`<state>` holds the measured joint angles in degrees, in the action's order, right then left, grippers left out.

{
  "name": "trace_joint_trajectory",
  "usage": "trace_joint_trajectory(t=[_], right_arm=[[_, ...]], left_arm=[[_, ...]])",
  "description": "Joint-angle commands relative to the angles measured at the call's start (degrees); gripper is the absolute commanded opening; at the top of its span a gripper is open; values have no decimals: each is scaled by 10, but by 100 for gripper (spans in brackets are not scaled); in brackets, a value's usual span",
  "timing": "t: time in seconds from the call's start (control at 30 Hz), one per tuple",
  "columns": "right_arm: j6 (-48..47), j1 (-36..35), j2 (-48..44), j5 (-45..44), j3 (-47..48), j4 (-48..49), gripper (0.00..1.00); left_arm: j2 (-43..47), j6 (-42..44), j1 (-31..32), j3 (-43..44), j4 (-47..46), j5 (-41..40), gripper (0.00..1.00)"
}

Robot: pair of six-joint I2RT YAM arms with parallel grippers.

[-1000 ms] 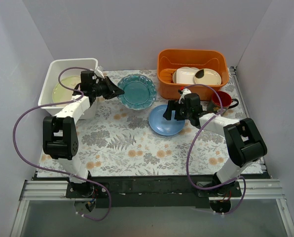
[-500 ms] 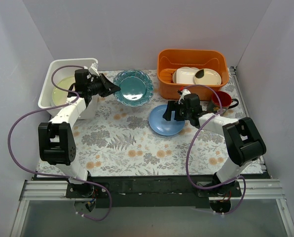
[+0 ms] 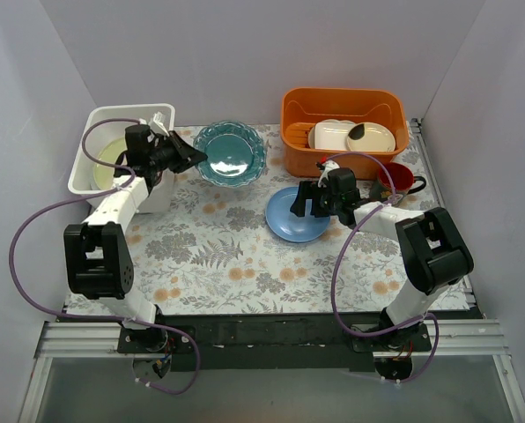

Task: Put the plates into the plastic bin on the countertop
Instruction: Place the plate in the plastic bin.

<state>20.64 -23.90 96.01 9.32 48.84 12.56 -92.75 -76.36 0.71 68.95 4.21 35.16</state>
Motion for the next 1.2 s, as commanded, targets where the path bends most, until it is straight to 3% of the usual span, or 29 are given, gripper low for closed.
trace_joint_trajectory(t=[0.0, 1.17], right_arm=[[-2, -1, 1, 7, 6, 23, 96], [8, -1, 36, 31, 18, 33, 93]], left_arm=[[76, -22, -24, 7, -67, 17, 0], [96, -83, -157, -38, -120, 32, 0]])
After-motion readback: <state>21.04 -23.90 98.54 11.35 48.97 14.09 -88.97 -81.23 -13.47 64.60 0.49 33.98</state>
